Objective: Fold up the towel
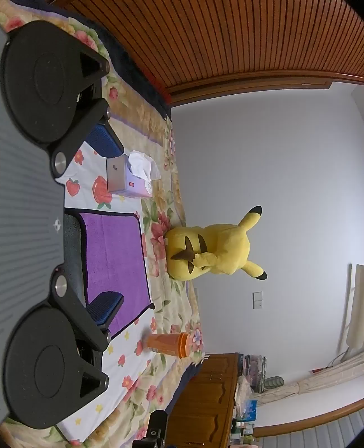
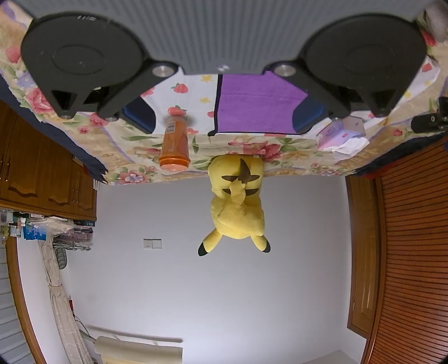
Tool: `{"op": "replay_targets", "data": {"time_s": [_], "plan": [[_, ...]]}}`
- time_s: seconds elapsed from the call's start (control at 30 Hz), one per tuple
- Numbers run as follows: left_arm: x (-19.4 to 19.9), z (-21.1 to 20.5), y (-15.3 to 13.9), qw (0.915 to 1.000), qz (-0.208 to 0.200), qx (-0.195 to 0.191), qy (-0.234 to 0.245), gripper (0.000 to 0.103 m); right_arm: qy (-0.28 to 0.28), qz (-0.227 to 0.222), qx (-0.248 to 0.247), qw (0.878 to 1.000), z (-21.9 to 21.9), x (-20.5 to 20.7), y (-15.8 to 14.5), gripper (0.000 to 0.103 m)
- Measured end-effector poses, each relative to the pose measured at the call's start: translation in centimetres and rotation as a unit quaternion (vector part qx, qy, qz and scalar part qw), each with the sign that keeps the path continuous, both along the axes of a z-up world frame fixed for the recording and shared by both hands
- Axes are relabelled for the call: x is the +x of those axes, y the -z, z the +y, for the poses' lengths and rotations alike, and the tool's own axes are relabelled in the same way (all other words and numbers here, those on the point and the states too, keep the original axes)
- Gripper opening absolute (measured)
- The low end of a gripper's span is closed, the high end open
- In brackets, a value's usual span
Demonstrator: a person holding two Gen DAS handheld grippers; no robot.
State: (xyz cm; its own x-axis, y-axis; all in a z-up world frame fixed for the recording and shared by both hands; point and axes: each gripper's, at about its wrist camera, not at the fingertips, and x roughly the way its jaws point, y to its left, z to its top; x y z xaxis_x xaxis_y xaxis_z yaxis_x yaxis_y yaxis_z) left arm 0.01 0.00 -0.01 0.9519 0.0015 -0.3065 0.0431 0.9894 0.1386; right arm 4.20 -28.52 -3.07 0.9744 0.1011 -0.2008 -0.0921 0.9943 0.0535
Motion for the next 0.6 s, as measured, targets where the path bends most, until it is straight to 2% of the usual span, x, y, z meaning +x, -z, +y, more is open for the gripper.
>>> {"op": "replay_targets", "data": {"time_s": [0.6], "plan": [[-0.02,0.01,-0.01,1.0000,-0.002,-0.001,0.000,0.103,0.000,0.001,-0.001,1.000,0.07,0.06,-0.07,0.103]]}}
